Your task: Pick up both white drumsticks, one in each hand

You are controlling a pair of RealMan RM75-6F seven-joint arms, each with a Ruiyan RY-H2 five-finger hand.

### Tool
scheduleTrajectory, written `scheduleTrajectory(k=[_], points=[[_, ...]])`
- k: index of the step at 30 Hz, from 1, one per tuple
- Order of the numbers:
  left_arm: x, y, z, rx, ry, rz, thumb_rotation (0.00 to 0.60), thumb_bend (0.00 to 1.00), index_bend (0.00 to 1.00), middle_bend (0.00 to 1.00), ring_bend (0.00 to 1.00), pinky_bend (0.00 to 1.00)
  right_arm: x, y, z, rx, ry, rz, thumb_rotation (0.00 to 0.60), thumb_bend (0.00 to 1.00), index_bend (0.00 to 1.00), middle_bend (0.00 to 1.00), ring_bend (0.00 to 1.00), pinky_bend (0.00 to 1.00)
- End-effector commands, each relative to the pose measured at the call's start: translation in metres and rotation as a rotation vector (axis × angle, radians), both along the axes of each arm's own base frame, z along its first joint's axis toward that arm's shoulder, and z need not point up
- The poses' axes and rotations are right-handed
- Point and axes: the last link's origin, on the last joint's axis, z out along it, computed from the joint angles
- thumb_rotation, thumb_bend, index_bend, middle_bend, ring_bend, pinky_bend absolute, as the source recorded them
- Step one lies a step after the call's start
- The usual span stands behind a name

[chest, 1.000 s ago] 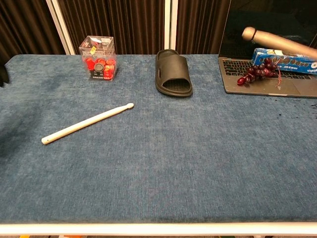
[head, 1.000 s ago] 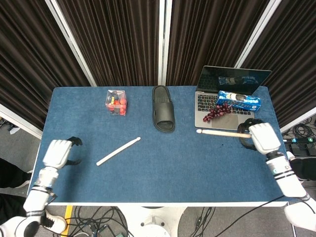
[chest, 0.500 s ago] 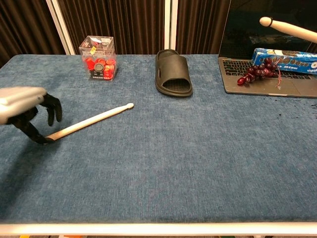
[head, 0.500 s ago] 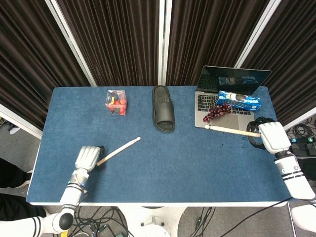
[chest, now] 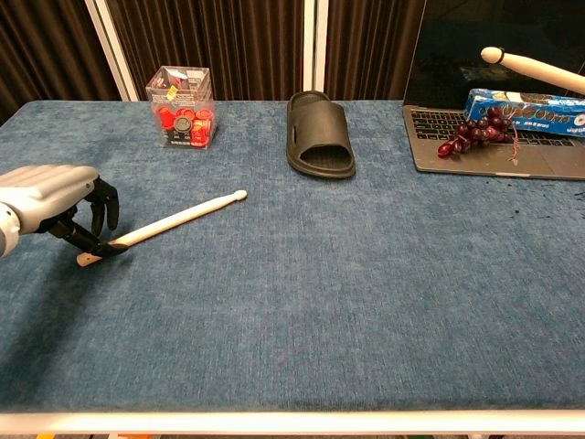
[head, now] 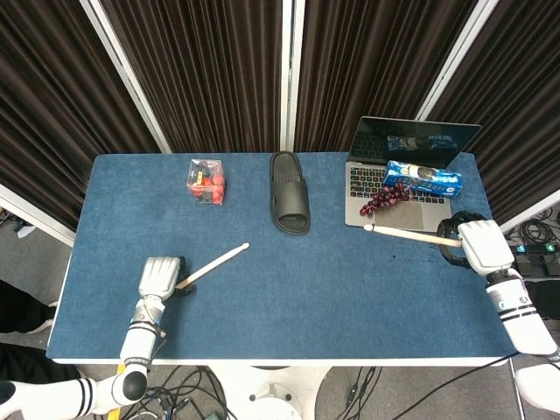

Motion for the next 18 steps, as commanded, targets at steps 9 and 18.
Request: scheduleTrajectory(k=[9, 18], points=[[-0.0038, -0.0039, -0.0039, -0.034, 0.079, -0.008, 0.411, 0.23, 0.50, 0.52, 0.88, 0.93, -0.0033, 0.0004, -0.0035, 0.009, -0.006, -0.009, 0.600, 0.82, 0.55, 0.55, 0.29, 0.35], [-0.0055, -0.0041, -0.0060, -0.036, 0.101, -0.009, 0.409, 0.26, 0.51, 0.53, 0.88, 0.93, -0.0055, 0.0005, -0.0050, 0.012, -0.007, -0.015, 0.600, 0.82, 0.55, 0.55, 0.29, 0.35]])
